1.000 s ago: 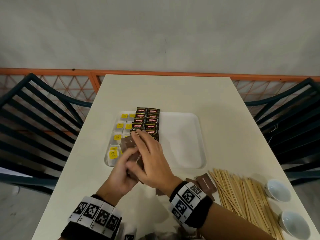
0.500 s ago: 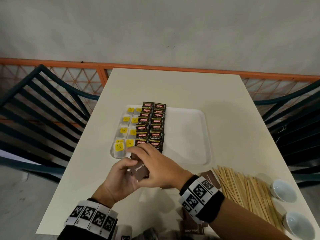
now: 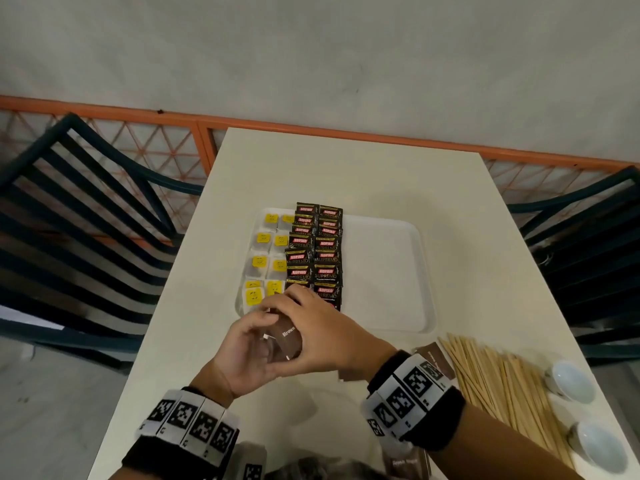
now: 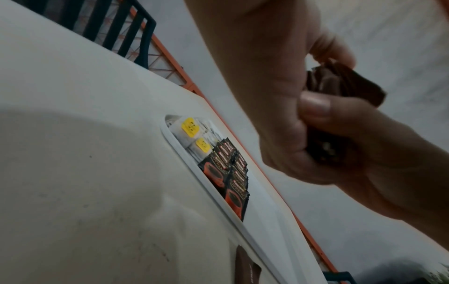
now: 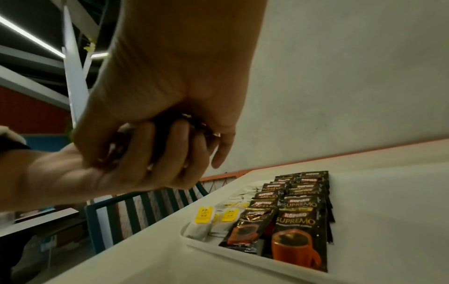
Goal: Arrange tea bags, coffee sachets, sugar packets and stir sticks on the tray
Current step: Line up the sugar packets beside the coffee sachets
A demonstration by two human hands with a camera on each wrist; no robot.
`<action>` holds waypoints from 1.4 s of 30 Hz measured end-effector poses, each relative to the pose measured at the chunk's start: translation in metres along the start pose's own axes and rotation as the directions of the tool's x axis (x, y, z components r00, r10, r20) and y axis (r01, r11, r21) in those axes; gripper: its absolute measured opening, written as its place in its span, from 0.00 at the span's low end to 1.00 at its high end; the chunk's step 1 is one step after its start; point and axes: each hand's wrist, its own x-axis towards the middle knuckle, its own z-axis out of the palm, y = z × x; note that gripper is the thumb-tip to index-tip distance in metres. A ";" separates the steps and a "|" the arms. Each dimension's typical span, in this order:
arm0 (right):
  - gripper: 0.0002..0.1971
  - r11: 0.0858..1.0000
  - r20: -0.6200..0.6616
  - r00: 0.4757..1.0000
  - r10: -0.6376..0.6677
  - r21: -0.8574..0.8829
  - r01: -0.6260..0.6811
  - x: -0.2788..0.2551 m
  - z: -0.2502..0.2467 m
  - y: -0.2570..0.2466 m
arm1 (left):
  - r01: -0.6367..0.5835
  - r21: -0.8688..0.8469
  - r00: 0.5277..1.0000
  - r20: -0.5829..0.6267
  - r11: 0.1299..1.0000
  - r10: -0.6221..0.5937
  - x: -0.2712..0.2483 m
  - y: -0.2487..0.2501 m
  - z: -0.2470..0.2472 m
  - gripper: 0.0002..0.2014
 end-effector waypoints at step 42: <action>0.07 0.647 0.008 0.888 0.460 0.682 -0.341 -0.006 -0.042 0.095 | -0.103 0.045 0.993 0.064 0.994 0.100 0.077 -0.004 0.025 0.26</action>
